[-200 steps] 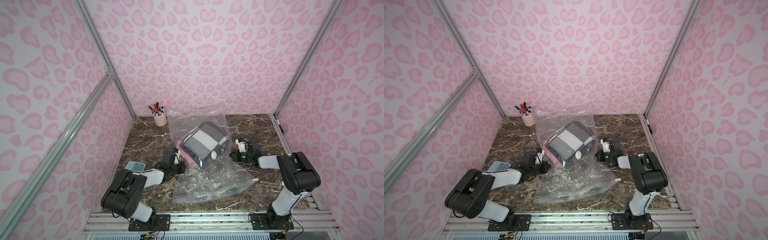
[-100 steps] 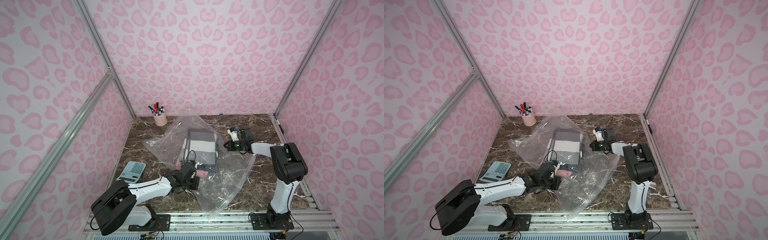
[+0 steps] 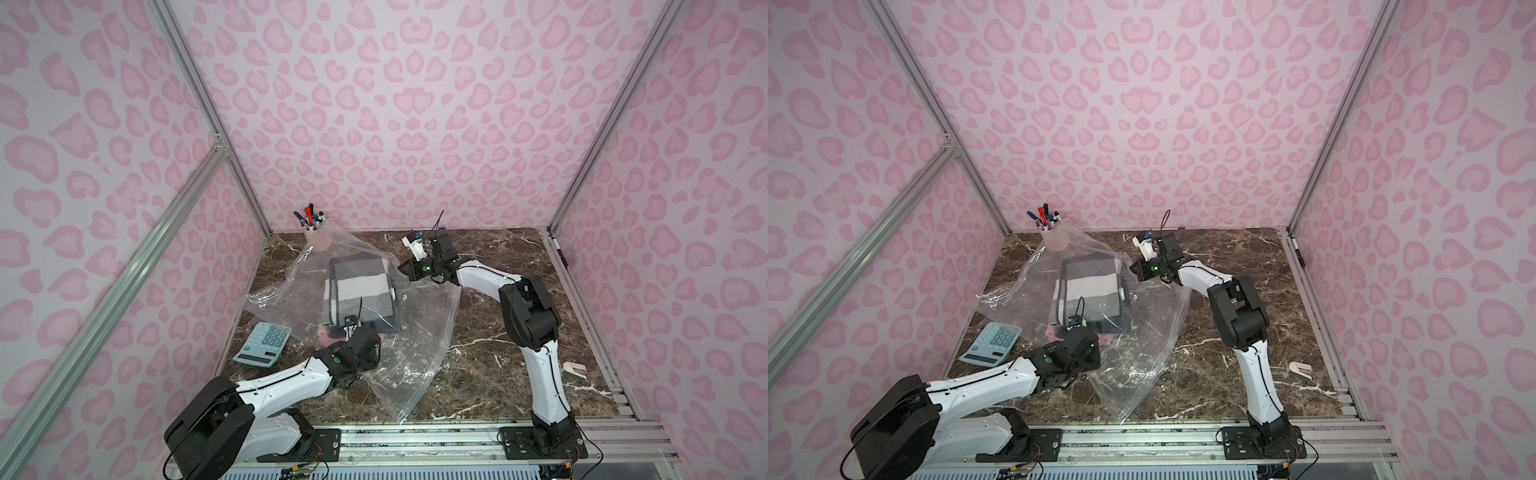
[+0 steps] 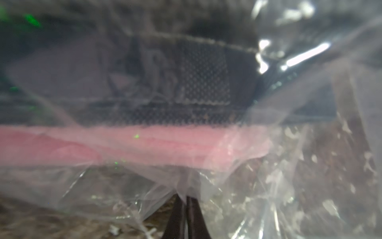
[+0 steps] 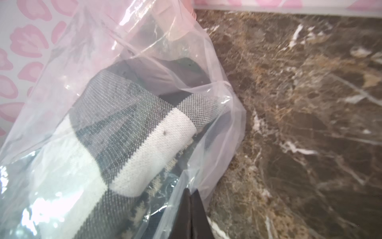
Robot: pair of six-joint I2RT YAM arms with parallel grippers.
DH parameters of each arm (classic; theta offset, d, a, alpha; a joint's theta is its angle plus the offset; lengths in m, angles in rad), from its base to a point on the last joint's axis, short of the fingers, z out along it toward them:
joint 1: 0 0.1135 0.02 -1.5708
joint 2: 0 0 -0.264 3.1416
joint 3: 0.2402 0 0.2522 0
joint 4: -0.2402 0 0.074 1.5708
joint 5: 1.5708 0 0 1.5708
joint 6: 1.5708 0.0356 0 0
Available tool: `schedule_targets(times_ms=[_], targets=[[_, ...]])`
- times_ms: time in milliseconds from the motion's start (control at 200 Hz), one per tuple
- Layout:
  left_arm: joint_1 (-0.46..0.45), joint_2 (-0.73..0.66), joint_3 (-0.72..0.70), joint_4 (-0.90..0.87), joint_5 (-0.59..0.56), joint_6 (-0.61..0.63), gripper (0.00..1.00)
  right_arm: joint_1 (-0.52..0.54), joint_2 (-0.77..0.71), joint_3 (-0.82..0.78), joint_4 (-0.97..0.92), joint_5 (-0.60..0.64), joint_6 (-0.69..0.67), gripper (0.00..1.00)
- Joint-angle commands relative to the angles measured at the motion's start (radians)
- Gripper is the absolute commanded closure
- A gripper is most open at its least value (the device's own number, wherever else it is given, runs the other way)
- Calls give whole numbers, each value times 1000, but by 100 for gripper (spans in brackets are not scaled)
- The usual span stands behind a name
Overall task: Take the blanket out of the vacuum bag
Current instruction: Adjust the vacuum bag at the center of the board, then open the vacuum bag at the center of the board.
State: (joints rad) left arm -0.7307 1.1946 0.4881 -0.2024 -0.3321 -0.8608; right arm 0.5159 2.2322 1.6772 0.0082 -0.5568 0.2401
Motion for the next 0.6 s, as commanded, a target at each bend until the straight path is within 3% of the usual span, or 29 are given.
schedule_targets(times_ms=[0, 20, 40, 95, 155, 170, 205, 360, 475, 530, 600], targets=[[15, -38, 40, -47, -163, 89, 46, -6, -43, 27, 5, 35, -84, 100], [14, -48, 46, -48, -154, 114, 40, -8, -62, 25, 0, 58, -100, 100], [14, -56, 49, -48, -142, 136, 32, -14, -82, 18, -2, 75, -114, 93], [-1, -98, 53, -41, -101, 187, 12, -39, -145, -10, 16, 102, -138, 59], [-22, -148, 60, -32, -34, 247, 11, -74, -217, -44, 41, 138, -144, 37], [-28, -159, 64, -42, -26, 252, 10, -84, -234, -51, 45, 144, -145, 22], [-43, -180, 83, -75, -20, 255, 10, -110, -271, -63, 49, 156, -147, 12], [-94, -210, 211, -169, 111, 344, 14, -206, -398, -77, -64, 234, -141, 8], [-164, -66, 357, -171, 226, 449, 17, -251, -525, -191, -178, 376, -102, 8], [-233, 55, 456, -211, 207, 507, 19, -282, -603, -297, -191, 409, -62, 8], [-327, 214, 591, -287, 97, 571, 19, -344, -718, -477, -177, 414, -9, 8]])
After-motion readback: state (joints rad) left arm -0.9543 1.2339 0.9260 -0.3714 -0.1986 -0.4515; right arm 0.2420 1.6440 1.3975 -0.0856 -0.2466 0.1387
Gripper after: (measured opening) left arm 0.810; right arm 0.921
